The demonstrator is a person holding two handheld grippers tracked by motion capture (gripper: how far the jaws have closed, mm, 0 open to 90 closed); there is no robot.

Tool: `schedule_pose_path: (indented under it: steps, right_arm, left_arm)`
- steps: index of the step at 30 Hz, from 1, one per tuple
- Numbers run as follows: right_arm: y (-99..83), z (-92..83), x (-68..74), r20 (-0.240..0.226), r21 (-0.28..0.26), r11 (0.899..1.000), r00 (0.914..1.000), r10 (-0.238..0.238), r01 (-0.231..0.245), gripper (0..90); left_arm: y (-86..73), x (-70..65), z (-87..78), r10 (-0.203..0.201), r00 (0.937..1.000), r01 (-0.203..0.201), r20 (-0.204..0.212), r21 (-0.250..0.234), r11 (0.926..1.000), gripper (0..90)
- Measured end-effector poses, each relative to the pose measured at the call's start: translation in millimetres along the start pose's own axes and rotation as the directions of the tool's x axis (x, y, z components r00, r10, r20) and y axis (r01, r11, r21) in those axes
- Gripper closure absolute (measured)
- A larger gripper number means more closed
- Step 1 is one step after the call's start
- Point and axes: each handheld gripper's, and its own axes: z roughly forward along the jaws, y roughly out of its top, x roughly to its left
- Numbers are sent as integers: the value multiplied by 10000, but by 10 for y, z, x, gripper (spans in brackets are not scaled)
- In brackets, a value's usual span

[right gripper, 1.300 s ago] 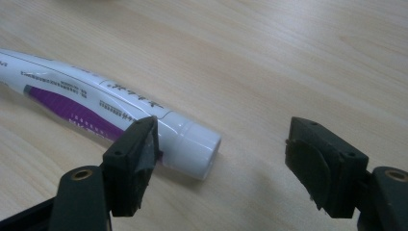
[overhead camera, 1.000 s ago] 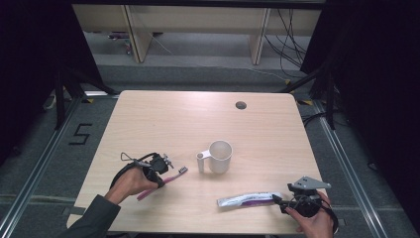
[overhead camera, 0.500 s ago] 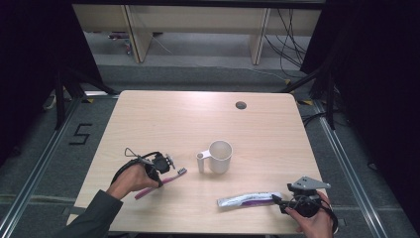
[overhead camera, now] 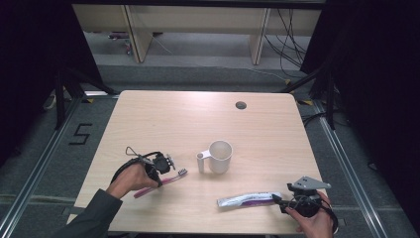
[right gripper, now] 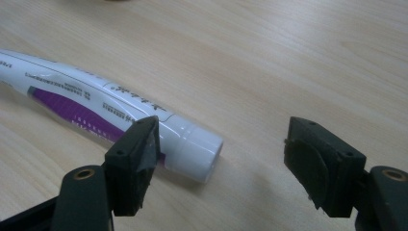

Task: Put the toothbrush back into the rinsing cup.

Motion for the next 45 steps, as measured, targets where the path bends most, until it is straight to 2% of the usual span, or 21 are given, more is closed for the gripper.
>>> schedule_pose_path:
  steps: [4, 9, 12, 13, 16, 19, 21, 23, 25, 26, 29, 30, 33, 34, 35, 39, 40, 41, 42, 43, 45]
  right_arm:
    - [-5, 8, -12, 25, -86, 9998, 9998, -192, 192, 295]
    - [1, -7, -2, -27, 29, 9999, 9999, 98, -98, 296]
    - [-1, 0, -31, 34, -100, 9997, 9997, -237, 237, 296]
    - [-5, -4, -7, 96, -90, 10000, 10000, 13, -12, 296]
    - [-2, -5, -13, 91, -142, 9999, 9999, -96, 97, 296]
    - [-2, -5, -14, 99, -139, 9999, 9999, -94, 96, 296]
    - [-2, -5, -14, 104, -140, 9999, 9999, -92, 94, 296]
    - [-3, -2, -14, 110, -190, 9998, 9999, -104, 106, 297]
    - [3, -14, -9, 45, -70, 10000, 10000, 47, -47, 296]
    - [1, -14, -17, 31, -36, 10000, 10000, -26, 26, 296]
    - [1, -14, -14, 26, -29, 10000, 10000, 20, -19, 296]
    - [1, -14, -14, 26, -31, 10000, 10000, 12, -12, 297]
    - [2, -14, -14, 38, -37, 10000, 10000, 16, -16, 296]
    - [2, -14, -14, 38, -37, 10000, 10000, 16, -16, 296]
    - [2, -14, -17, 50, -62, 10000, 10000, -24, 24, 297]
    - [6, -17, -20, 36, -164, 9999, 10000, -16, 17, 299]
    - [6, -17, -20, 36, -164, 9999, 10000, -16, 17, 299]
    - [2, -22, -4, 46, -75, 9999, 9999, 154, -153, 299]
    - [4, -18, -25, 54, -146, 9999, 9999, -85, 85, 299]
    - [4, -9, -33, 36, -225, 9995, 9998, -205, 206, 299]
    - [5, -5, -38, 91, -291, 9990, 9994, -333, 335, 299]
  left_arm:
    - [-40, 23, -75, -171, 9999, 171, -4, -451, 9988, 834]
    - [-96, 65, -178, -338, 9994, 339, 25, -1146, 9928, 834]
    - [-124, 80, -245, -518, 9986, 527, 98, -1715, 9838, 834]
    - [-132, 87, -266, -540, 9985, 548, 96, -1927, 9797, 834]
    - [-154, 113, -345, -616, 9981, 594, -5, -2591, 9640, 834]
    - [-178, 138, -412, -992, 9951, 935, 31, -3654, 9261, 834]
    - [-193, 159, -447, -1083, 9941, 1018, 73, -4091, 9068, 834]
    - [-206, 162, -457, -1254, 9921, 1106, -9, -4640, 8789, 834]
    - [-222, 162, -465, -1502, 9886, 1308, 51, -5218, 8430, 834]
    - [-232, 168, -470, -1569, 9874, 1427, 191, -5348, 8328, 834]
    - [-251, 168, -473, -1887, 9817, 1662, 250, -5956, 7859, 834]
    - [-254, 169, -476, -1918, 9812, 1640, 192, -6064, 7781, 834]
    - [-268, 160, -489, -2045, 9784, 1735, 289, -6523, 7378, 834]
    - [-273, 153, -492, -2277, 9730, 1927, 389, -6800, 7075, 834]
    - [-276, 157, -500, -2295, 9720, 1996, 502, -6915, 6943, 834]
    - [-270, 138, -521, -2522, 9640, 2279, 846, -7516, 6190, 834]
    - [-274, 141, -536, -2492, 9657, 2169, 724, -7526, 6218, 834]
    - [-263, 131, -539, -2588, 9620, 2310, 876, -7664, 5994, 834]
    - [-271, 137, -559, -2571, 9629, 2242, 817, -7722, 5945, 834]
    - [-257, 135, -555, -2566, 9607, 2379, 1061, -7911, 5635, 834]
    - [-249, 129, -580, -2646, 9586, 2385, 1052, -8041, 5446, 834]
